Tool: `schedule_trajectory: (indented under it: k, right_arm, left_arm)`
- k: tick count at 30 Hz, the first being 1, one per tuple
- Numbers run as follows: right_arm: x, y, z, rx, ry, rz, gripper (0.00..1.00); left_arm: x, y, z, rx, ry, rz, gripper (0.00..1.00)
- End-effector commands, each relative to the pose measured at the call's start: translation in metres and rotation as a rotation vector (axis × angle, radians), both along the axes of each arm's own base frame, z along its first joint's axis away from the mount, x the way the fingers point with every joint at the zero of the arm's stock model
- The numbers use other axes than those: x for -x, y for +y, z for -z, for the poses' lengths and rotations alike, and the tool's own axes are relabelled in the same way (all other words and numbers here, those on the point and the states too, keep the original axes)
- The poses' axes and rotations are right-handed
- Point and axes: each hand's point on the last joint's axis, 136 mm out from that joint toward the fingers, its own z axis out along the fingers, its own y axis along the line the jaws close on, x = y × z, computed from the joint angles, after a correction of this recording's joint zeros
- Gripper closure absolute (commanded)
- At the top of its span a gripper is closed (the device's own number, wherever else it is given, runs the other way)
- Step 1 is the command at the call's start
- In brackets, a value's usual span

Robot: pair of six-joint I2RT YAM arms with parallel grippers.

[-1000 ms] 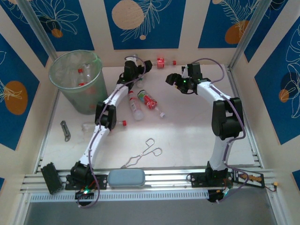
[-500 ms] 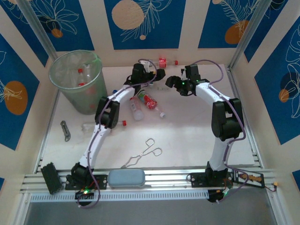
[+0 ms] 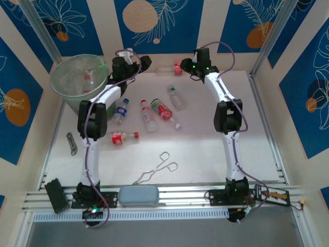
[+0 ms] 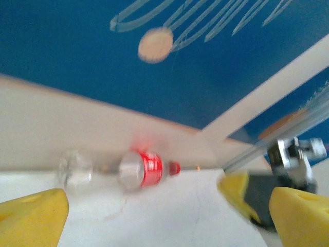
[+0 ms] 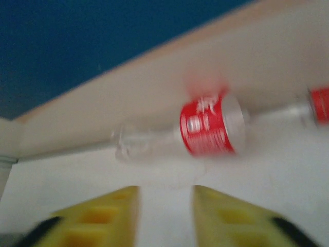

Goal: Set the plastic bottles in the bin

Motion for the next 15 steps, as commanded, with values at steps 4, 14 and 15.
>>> schedule_trajectory:
  k: [4, 14, 15]
  right_arm:
    - [-0.034, 0.004, 0.031, -0.218, -0.039, 0.014, 0.95]
    - [-0.052, -0.011, 0.074, -0.349, -0.044, 0.089, 0.89]
    - [-0.052, -0.011, 0.074, -0.367, -0.051, 0.081, 0.88]
  left_arm:
    - [0.045, -0.039, -0.018, 0.074, -0.035, 0.110, 0.00]
    - [0.075, -0.073, -0.040, 0.146, -0.082, 0.188, 0.00]
    - [0.076, -0.074, -0.041, 0.152, -0.084, 0.190, 0.00]
